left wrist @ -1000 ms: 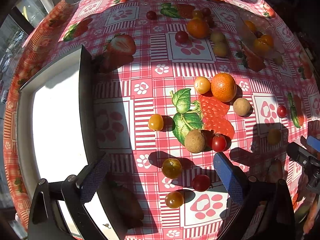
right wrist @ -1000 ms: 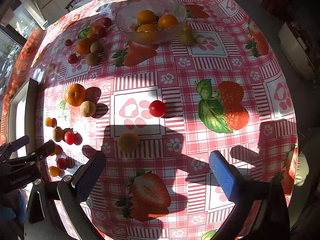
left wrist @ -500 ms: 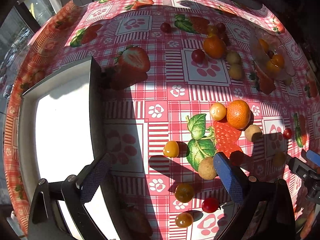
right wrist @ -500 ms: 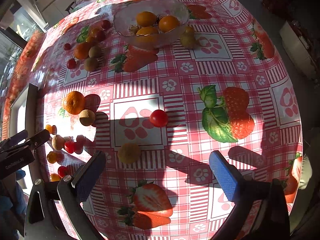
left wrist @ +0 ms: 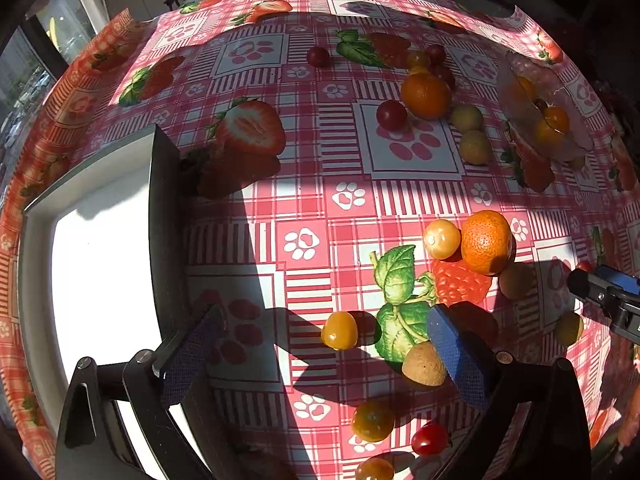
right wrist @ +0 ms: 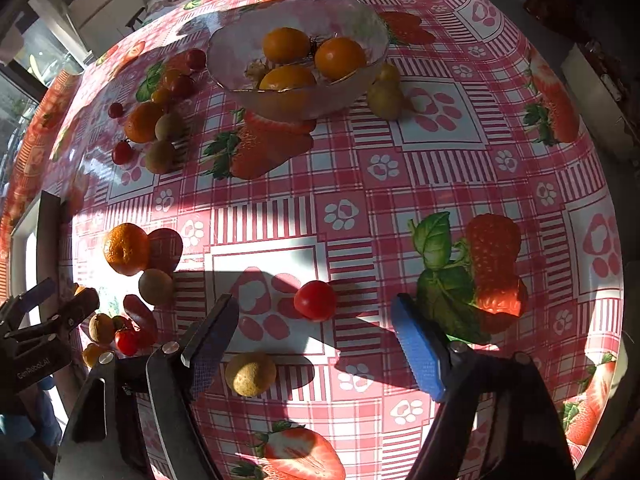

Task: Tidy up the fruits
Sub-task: 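Move both tools toward the scattered cherry tomatoes beside the strawberry print, then grasp a yellow cherry tomato with the left tool while the right tool grasps a red cherry tomato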

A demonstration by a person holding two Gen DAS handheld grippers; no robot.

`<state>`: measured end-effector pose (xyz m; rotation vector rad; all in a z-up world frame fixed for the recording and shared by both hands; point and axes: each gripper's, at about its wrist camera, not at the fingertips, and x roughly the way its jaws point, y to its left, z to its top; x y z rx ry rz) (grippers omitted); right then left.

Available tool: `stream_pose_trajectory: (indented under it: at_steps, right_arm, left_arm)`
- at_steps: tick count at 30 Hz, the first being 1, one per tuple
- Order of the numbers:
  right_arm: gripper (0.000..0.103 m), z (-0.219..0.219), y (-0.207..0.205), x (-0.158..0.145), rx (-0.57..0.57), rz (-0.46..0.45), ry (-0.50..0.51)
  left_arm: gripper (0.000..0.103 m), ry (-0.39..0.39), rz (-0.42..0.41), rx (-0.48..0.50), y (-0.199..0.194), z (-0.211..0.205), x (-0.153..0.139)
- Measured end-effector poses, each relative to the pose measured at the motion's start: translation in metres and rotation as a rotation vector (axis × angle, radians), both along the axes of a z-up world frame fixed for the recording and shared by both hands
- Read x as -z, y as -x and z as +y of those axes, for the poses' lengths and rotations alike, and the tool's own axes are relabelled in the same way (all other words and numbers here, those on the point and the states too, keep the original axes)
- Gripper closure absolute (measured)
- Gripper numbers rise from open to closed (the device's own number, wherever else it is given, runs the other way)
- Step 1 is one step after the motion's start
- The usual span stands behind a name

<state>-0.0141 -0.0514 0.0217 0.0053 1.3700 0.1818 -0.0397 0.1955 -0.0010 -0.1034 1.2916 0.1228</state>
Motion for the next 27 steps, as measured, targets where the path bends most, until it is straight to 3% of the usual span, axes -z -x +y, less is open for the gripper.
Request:
stream_pose_trajectory:
  at_steps: [5, 7, 10, 12, 13, 14, 15, 19, 24, 27]
  right_arm:
    - [0.031, 0.019, -0.008, 0.005, -0.049, -0.016, 0.051]
    - [0.032, 0.025, -0.009, 0.006, -0.061, -0.021, 0.071]
    - [0.039, 0.029, -0.007, 0.007, -0.071, -0.038, 0.098]
    - [0.051, 0.029, -0.002, 0.007, -0.083, -0.050, 0.104]
    - [0.058, 0.030, -0.002, 0.006, -0.091, -0.056, 0.102]
    - [0.074, 0.030, 0.000, 0.005, -0.099, -0.061, 0.094]
    - [0.080, 0.031, 0.001, 0.004, -0.104, -0.060, 0.088]
    - [0.080, 0.026, 0.005, 0.002, -0.075, -0.044, 0.018]
    - [0.080, 0.009, 0.010, -0.005, -0.029, -0.018, -0.095]
    - [0.080, 0.008, 0.014, -0.012, -0.028, -0.017, -0.127]
  left_arm:
    - [0.001, -0.018, -0.003, 0.030, 0.005, -0.007, 0.005]
    - [0.016, -0.011, 0.010, 0.039, 0.005, -0.009, 0.009]
    - [0.017, -0.008, 0.000, 0.038, 0.006, -0.011, 0.010]
    - [0.019, -0.004, -0.003, 0.041, 0.006, -0.012, 0.011]
    - [0.023, -0.002, -0.008, 0.044, 0.009, -0.015, 0.010]
    - [0.031, -0.003, -0.013, 0.050, 0.009, -0.016, 0.009]
    - [0.036, -0.003, -0.018, 0.056, 0.010, -0.019, 0.008]
    - [0.076, 0.002, -0.028, 0.071, 0.009, -0.028, 0.002]
    - [0.087, 0.055, -0.044, 0.055, 0.016, -0.020, -0.008]
    - [0.087, 0.095, -0.049, 0.050, 0.020, -0.019, -0.015]
